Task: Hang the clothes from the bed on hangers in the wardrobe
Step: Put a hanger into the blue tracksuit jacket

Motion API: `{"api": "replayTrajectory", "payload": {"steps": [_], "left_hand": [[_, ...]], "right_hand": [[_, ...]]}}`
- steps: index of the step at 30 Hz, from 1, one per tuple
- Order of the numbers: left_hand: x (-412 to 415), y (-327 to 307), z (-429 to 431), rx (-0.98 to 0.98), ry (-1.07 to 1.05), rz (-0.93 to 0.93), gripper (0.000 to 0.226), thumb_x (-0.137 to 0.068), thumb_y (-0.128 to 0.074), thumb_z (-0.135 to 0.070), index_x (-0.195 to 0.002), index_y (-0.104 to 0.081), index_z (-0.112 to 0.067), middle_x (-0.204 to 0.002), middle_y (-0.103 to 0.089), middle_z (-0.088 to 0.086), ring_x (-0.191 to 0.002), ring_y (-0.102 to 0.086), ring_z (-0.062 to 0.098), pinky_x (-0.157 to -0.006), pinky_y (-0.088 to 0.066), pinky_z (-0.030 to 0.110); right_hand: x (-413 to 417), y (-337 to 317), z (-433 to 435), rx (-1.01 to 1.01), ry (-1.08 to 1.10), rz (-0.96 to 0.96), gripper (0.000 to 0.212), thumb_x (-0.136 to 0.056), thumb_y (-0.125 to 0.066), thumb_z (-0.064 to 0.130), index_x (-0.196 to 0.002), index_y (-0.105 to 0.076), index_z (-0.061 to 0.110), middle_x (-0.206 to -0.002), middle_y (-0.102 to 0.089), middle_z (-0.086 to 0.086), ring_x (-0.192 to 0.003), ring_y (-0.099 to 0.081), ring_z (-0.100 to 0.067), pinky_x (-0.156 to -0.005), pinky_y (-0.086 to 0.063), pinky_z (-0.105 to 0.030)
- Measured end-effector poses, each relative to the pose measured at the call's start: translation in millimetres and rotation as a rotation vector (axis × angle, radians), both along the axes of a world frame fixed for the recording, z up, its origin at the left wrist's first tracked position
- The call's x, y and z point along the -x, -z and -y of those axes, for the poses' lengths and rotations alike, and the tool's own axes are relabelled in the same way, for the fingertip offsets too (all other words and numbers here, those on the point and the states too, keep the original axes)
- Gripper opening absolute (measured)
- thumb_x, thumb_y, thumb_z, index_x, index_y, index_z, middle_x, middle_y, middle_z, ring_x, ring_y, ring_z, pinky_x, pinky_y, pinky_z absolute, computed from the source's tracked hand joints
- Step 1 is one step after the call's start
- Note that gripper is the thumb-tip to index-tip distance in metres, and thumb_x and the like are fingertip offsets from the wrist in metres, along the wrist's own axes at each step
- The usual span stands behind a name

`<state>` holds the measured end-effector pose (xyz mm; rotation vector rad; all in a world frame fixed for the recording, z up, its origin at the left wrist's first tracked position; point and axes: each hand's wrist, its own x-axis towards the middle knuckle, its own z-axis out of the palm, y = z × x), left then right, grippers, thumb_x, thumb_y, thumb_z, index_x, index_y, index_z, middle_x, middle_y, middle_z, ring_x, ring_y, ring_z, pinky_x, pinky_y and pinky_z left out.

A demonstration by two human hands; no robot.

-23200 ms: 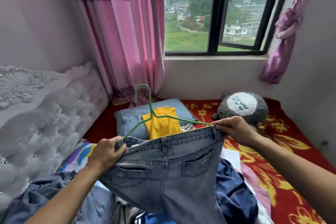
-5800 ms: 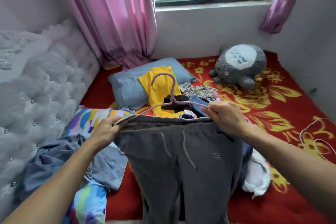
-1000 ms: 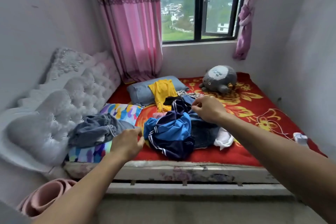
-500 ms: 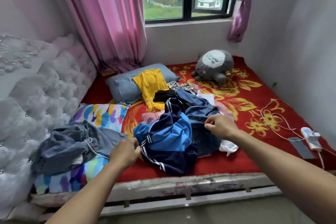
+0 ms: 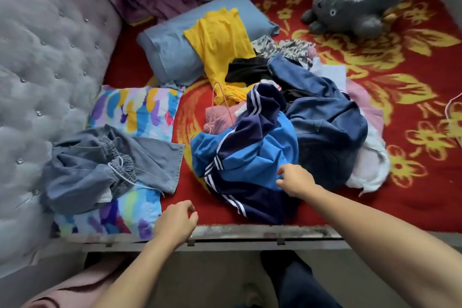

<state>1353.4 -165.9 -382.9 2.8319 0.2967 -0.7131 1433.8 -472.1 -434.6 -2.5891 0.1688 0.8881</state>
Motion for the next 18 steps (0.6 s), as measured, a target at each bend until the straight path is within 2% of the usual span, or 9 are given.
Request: {"api": "replayTrajectory", "payload": {"steps": [4,6,8,10,12,13,14,16,18], "left_hand": [[-36,35,3,0.022,-0.049,-0.057,0.016,-0.086,-0.051,-0.036,-0.095,-0.063,-0.029,-0.093,-0.069,-0.004,-0.094,-0.062,0.022,-0.076,-0.048,0.033],[-50,54,11,0.055,-0.093,-0.089,0.015,-0.086,-0.052,-0.037,-0.093,-0.063,-0.03,-0.091,-0.068,-0.004,-0.093,-0.062,0.021,-0.075,-0.048,0.033],[-53,63,21,0.084,-0.109,-0.115,0.015,-0.086,-0.052,-0.038,-0.093,-0.063,-0.032,-0.091,-0.069,-0.005,-0.092,-0.062,0.019,-0.074,-0.048,0.032],[-60,74,29,0.1,-0.1,-0.145,0.015,-0.086,-0.052,-0.038,-0.095,-0.063,-0.032,-0.092,-0.069,-0.006,-0.092,-0.062,0.017,-0.072,-0.046,0.03],[-70,79,32,0.094,-0.086,-0.177,0.016,-0.087,-0.052,-0.039,-0.096,-0.063,-0.032,-0.094,-0.069,-0.007,-0.093,-0.062,0.017,-0.071,-0.046,0.03],[-78,79,33,0.087,-0.075,-0.186,0.016,-0.087,-0.052,-0.039,-0.096,-0.063,-0.032,-0.095,-0.069,-0.007,-0.094,-0.062,0.017,-0.072,-0.046,0.03],[-87,79,33,0.081,-0.06,-0.188,0.016,-0.087,-0.051,-0.039,-0.096,-0.062,-0.032,-0.095,-0.069,-0.007,-0.094,-0.062,0.018,-0.073,-0.047,0.031],[-109,77,34,0.077,-0.028,-0.185,0.017,-0.087,-0.051,-0.039,-0.097,-0.062,-0.03,-0.096,-0.068,-0.005,-0.096,-0.062,0.021,-0.073,-0.046,0.032],[-137,73,38,0.083,0.009,-0.166,0.016,-0.087,-0.052,-0.036,-0.096,-0.063,-0.028,-0.097,-0.069,-0.003,-0.097,-0.062,0.024,-0.073,-0.046,0.033]], "right_hand": [[-52,53,-10,0.073,0.019,0.063,0.066,-0.084,-0.064,0.031,-0.142,-0.034,0.02,-0.145,-0.033,-0.014,-0.13,-0.037,-0.033,-0.096,-0.044,-0.042],[-84,70,-15,0.057,0.158,0.062,0.093,-0.083,-0.07,0.035,-0.152,-0.009,0.019,-0.157,-0.011,-0.017,-0.142,-0.018,-0.036,-0.106,-0.035,-0.046],[-108,74,-15,-0.039,0.43,-0.024,0.105,-0.082,-0.073,0.033,-0.153,0.002,0.018,-0.159,-0.007,-0.018,-0.142,-0.022,-0.038,-0.105,-0.035,-0.044],[-127,85,-10,-0.127,0.685,-0.124,0.092,-0.081,-0.073,0.022,-0.15,-0.014,0.013,-0.147,-0.033,-0.02,-0.126,-0.045,-0.038,-0.091,-0.042,-0.039],[-134,96,-3,-0.22,0.794,-0.137,0.041,-0.081,-0.066,0.011,-0.118,-0.052,0.007,-0.106,-0.059,-0.016,-0.096,-0.058,-0.031,-0.075,-0.044,-0.035],[-135,98,0,-0.263,0.825,-0.126,0.015,-0.079,-0.062,0.006,-0.093,-0.058,0.003,-0.082,-0.056,-0.012,-0.08,-0.054,-0.026,-0.066,-0.041,-0.034],[-139,97,5,-0.309,0.844,-0.116,0.004,-0.077,-0.058,0.002,-0.076,-0.055,0.002,-0.067,-0.046,-0.009,-0.07,-0.045,-0.023,-0.06,-0.036,-0.033],[-158,78,24,-0.421,0.925,-0.04,0.021,-0.075,-0.054,0.0,-0.059,-0.043,0.009,-0.057,-0.034,-0.005,-0.06,-0.033,-0.023,-0.052,-0.029,-0.031],[-183,46,56,-0.5,1.024,0.057,0.027,-0.083,-0.054,0.005,-0.059,-0.045,0.015,-0.059,-0.041,-0.005,-0.05,-0.037,-0.024,-0.048,-0.035,-0.026]]}}
